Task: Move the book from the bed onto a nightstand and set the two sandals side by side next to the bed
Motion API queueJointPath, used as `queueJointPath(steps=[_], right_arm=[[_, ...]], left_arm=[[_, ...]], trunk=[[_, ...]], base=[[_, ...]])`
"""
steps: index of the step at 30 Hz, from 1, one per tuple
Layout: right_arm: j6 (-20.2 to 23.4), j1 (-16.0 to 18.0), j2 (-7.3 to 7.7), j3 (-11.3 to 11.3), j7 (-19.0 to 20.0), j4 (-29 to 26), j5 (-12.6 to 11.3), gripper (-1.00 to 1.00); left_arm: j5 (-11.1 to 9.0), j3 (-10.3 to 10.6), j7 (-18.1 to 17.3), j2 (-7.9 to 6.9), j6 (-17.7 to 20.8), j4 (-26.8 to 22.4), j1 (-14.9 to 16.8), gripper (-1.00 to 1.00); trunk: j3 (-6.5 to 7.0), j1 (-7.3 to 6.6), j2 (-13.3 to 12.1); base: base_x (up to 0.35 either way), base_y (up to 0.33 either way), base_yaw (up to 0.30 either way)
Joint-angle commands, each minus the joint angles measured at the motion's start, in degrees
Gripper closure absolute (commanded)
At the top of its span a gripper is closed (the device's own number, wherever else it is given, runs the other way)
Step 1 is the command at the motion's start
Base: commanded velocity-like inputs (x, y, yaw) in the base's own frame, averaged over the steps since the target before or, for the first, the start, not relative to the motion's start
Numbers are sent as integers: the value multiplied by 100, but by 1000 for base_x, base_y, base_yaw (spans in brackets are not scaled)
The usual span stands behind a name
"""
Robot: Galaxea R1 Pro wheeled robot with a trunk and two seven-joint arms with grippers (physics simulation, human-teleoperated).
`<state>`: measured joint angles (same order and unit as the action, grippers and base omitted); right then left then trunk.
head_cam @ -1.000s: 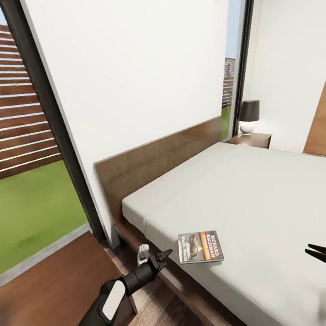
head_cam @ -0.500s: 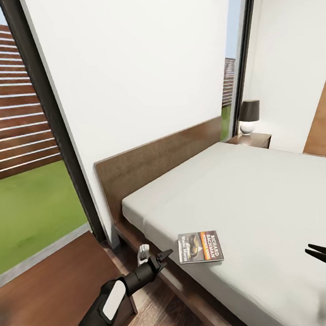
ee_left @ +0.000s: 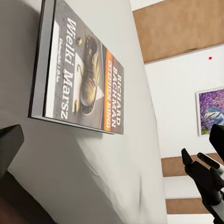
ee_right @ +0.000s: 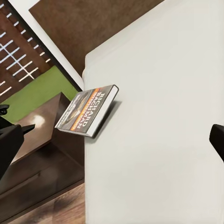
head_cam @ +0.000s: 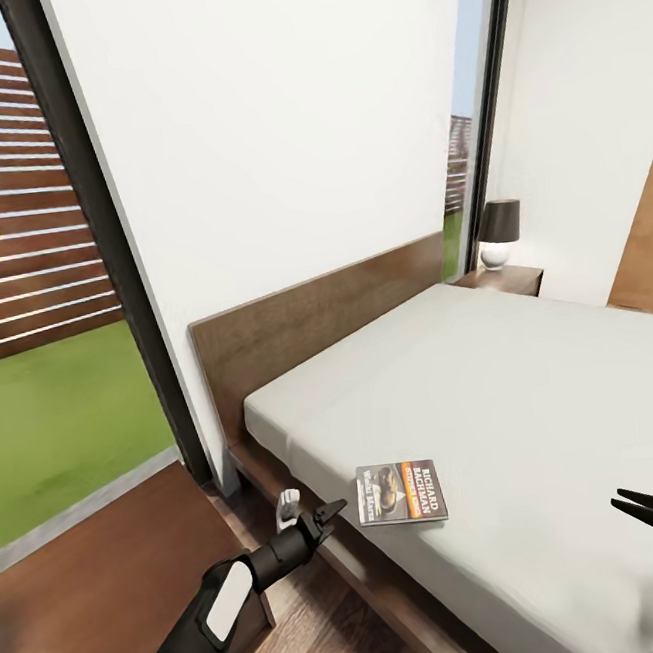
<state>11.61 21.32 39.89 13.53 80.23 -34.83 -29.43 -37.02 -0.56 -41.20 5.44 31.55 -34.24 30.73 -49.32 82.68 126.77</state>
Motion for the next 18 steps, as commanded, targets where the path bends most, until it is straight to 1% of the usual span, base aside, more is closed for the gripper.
queueJointPath(steps=[1, 8, 17, 18], right_arm=[[60, 3, 1, 1, 19, 2, -19, -100], [60, 3, 1, 1, 19, 2, -19, -100], [60, 3, 1, 1, 19, 2, -19, -100], [60, 3, 1, 1, 19, 2, -19, -100]], left_arm=[[-33, -6, -1, 1, 42, -1, 3, -100], [-33, -6, 10, 1, 36, -1, 3, -100], [-33, -6, 6, 1, 38, -3, 3, -100], [-33, -6, 6, 1, 37, -3, 3, -100]], trunk=[[-6, -1, 2], [-6, -1, 2], [-167, 197, 363], [-167, 197, 363]], base=[[0, 0, 0], [0, 0, 0], [0, 0, 0], [0, 0, 0]])
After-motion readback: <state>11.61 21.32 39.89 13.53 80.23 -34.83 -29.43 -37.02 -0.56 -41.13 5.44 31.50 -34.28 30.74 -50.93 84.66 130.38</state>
